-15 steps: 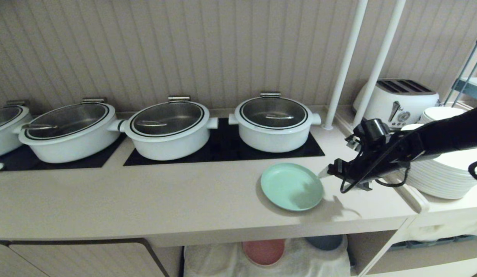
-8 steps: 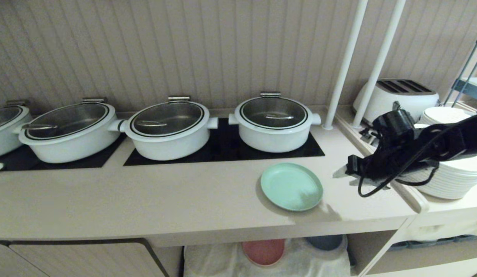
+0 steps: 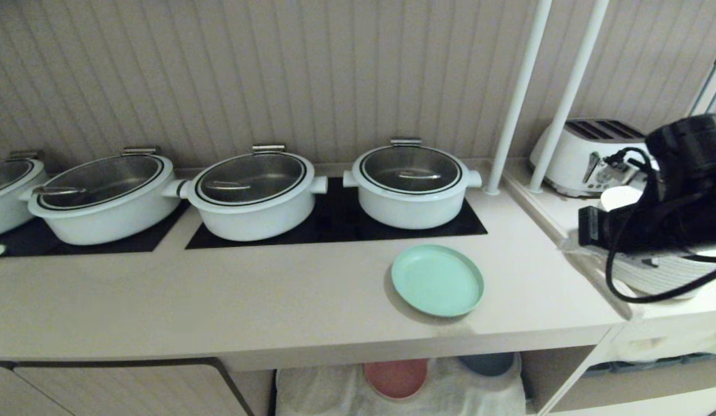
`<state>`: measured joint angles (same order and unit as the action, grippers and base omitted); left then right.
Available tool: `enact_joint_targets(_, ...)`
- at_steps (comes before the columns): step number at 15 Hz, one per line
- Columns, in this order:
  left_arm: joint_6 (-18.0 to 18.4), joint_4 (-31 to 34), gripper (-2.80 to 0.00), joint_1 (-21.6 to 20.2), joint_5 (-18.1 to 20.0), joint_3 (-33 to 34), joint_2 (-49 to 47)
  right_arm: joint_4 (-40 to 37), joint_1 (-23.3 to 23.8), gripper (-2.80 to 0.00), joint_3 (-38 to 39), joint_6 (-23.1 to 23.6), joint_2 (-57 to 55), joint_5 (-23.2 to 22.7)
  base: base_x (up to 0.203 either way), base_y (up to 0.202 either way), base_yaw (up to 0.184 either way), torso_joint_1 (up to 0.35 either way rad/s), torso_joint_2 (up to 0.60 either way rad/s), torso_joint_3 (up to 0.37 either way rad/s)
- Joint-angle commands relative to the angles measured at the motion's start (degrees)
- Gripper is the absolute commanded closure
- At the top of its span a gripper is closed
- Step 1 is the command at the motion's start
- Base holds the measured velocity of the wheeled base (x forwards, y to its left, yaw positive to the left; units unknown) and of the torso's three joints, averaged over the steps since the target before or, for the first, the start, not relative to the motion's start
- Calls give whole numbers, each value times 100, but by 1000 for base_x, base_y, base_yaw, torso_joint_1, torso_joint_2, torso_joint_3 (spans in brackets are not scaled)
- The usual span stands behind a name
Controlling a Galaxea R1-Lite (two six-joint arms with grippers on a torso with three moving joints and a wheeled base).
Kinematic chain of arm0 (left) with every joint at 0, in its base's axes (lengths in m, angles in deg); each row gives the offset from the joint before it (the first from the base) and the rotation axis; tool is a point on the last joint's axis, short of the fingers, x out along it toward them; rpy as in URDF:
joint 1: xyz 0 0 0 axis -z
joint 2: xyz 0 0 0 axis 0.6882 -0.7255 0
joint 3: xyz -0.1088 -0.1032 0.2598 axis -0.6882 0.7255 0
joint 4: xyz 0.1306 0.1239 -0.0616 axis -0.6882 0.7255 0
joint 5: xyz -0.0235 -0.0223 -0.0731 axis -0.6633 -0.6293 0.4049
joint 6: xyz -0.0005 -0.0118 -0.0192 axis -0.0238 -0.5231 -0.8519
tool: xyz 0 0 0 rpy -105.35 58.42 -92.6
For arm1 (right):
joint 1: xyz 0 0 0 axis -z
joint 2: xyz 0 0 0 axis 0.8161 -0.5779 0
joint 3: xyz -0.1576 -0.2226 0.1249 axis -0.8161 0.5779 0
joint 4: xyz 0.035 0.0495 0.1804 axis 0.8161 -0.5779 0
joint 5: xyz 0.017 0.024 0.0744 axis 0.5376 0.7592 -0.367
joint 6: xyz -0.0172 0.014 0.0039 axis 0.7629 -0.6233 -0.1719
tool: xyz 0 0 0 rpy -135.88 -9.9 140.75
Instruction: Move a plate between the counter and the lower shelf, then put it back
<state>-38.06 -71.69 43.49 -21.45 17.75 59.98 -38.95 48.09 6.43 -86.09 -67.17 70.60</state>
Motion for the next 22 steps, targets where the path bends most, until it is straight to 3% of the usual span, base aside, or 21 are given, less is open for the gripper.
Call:
enact_joint_targets(1,-5,-3,0,0,-2,0,2,7,89,0,300,517,899,361,0,0,0,0,0,0)
enact_joint_targets(4,-5,-3,0,0,-2,0,2,591,307,0,1176,1224,1504,805,0,0,0,0,0,0)
enact_joint_targets(10,-5,-3,0,0,-2,0,2,3488,682,0,4035,2805,2626,908,0,0,0,0,0,0)
enact_joint_targets(15,-5,-3,0,0,-2,0,2,5459,1032,0,6514,3208,4086,444,0,0,0,0,0,0)
enact_joint_targets(18,-5,-3,0,0,-2,0,2,5325,1190,0,6614,3246,4869,349,0,0,0,0,0,0)
enact_joint_targets(22,-5,-3,0,0,-2,0,2,3818,1203,0,6621,3255,6386,360,0,0,0,0,0,0)
